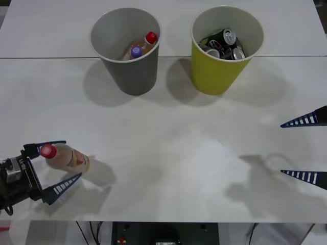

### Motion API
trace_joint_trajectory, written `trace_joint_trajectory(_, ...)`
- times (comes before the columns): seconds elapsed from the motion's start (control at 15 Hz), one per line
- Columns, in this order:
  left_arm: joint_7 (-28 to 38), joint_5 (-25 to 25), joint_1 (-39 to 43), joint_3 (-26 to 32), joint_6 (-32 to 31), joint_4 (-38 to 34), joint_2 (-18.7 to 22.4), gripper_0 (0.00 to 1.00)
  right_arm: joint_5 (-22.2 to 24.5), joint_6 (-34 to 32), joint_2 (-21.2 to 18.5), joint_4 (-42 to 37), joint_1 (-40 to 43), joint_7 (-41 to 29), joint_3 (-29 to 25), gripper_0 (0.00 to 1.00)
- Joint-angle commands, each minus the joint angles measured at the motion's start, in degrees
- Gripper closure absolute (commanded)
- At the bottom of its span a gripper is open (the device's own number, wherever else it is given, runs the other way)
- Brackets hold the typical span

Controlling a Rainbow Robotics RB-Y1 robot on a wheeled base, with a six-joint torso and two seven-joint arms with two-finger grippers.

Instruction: Put the can into the green bin and the plastic bottle into the gray bin

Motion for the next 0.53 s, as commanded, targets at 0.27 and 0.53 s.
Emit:
trace_joint_trajectory(0.27,-0.1,-0.5,-1.5,0.1,-0.1,1.9,-2.4,0.00,0.0,0.0,0.0,0.0,0.0,0.0,0.0,0.00)
trace_joint_trajectory(0.53,-0.2,-0.6,-1.7,0.1,-0.1,1.9,-2.6,0.98,0.0,0.0,0.0,0.0,0.0,0.0,0.0,0.00)
